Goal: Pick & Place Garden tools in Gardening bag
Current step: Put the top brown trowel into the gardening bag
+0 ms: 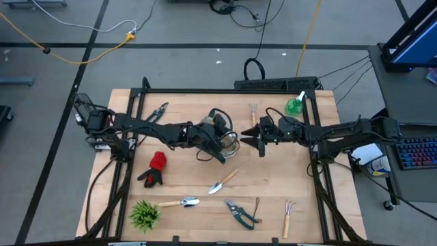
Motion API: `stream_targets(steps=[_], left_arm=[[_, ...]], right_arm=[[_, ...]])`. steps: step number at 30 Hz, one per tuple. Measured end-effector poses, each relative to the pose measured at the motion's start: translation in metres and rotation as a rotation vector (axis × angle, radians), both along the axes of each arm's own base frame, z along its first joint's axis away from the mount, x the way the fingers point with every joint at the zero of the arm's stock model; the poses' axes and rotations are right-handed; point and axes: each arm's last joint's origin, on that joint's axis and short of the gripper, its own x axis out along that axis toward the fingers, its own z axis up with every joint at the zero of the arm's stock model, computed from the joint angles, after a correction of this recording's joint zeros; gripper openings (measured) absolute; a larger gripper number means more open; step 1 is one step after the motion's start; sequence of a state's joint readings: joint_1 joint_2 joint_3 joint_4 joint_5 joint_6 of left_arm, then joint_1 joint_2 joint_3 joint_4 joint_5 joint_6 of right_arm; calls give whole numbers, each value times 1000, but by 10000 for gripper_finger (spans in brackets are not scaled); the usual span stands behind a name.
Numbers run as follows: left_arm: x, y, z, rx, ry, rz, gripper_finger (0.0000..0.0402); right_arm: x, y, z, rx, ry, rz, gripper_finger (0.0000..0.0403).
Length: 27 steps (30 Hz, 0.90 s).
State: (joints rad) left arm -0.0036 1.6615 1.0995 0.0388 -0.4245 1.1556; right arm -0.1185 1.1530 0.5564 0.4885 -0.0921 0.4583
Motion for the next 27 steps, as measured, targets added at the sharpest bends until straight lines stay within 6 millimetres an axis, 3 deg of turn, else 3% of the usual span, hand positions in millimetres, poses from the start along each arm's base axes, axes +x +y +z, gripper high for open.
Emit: stream_targets(steps=[2,7,13,21,27], left_arm=[[-3,0,2,-36,-5,20,4],[-17,0,29,-117,-98,52,4],[-46,1,48,-140,-40,102,4],[-68,6,36,-216,142,230,3],[-71,8,34,-255,159,260,3]], right_arm=[[0,0,0,-2,3,-9,186],[0,0,0,-20,0,-7,200],[0,0,-1,-19,10,-6,198],[0,0,-1,-38,4,-4,200],[0,0,-1,-38,4,-4,197]])
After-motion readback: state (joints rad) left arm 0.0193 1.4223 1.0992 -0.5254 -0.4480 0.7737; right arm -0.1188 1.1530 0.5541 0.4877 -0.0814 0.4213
